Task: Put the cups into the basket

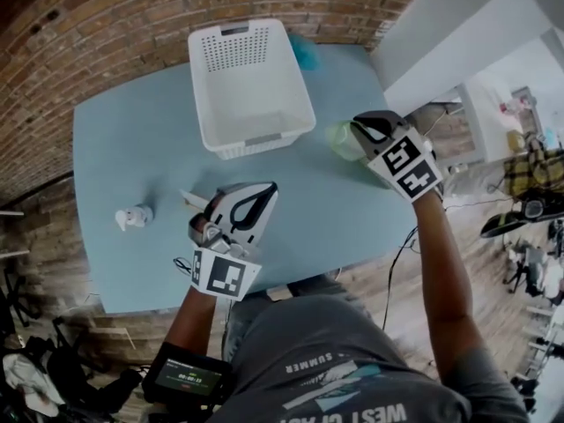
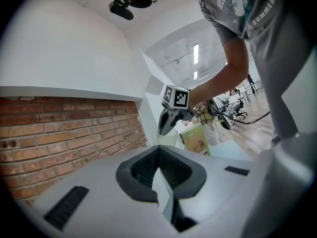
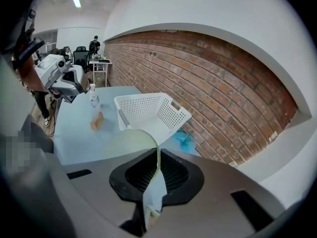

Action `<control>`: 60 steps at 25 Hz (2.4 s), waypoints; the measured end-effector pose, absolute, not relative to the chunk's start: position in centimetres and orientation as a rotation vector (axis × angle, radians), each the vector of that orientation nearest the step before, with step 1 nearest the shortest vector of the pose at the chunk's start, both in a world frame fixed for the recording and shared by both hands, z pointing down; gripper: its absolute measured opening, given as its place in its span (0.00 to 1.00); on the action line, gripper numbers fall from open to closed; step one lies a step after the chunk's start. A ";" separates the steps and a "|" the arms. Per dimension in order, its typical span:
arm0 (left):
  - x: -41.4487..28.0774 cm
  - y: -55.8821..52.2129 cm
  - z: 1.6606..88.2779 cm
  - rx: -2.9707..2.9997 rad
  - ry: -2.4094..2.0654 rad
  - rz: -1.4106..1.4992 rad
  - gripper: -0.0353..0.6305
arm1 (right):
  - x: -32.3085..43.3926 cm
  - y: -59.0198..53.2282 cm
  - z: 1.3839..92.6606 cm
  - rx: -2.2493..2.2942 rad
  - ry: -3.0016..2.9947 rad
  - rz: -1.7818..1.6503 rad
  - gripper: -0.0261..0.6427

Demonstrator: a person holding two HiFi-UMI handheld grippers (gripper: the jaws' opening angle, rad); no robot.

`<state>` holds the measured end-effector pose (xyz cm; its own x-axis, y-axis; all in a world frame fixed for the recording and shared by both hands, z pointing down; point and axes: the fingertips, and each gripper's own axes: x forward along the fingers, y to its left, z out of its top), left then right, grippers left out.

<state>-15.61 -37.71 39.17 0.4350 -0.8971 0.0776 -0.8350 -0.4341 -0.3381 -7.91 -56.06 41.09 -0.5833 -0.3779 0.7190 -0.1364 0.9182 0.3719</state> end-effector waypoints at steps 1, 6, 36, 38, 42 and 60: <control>-15.9 -37.5 39.2 -2.435 1.519 -0.360 0.05 | -8.5 -56.1 40.8 0.353 -2.190 -0.368 0.09; -17.1 -36.6 39.3 -2.403 1.575 -0.366 0.05 | -11.5 -56.4 39.3 0.301 -2.197 -0.458 0.09; -23.1 -32.8 40.1 -2.215 1.902 -0.381 0.05 | -26.4 -55.0 42.8 -0.042 -2.156 -0.706 0.09; -23.4 -32.5 40.2 -2.204 1.920 -0.383 0.05 | -27.1 -54.8 43.5 -0.058 -2.154 -0.707 0.09; -23.7 -31.7 40.6 -2.189 1.953 -0.387 0.05 | -28.3 -54.5 45.2 -0.093 -2.143 -0.710 0.09; -25.2 -29.8 42.3 -2.176 2.023 -0.410 0.05 | -32.2 -53.2 51.4 -0.205 -2.076 -0.684 0.09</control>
<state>-25.23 -29.77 42.25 0.0574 -0.9932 0.1015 -0.9545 -0.0844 -0.2861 -32.25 -53.21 51.41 -0.5713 -0.1130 0.8130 0.3924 0.8324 0.3914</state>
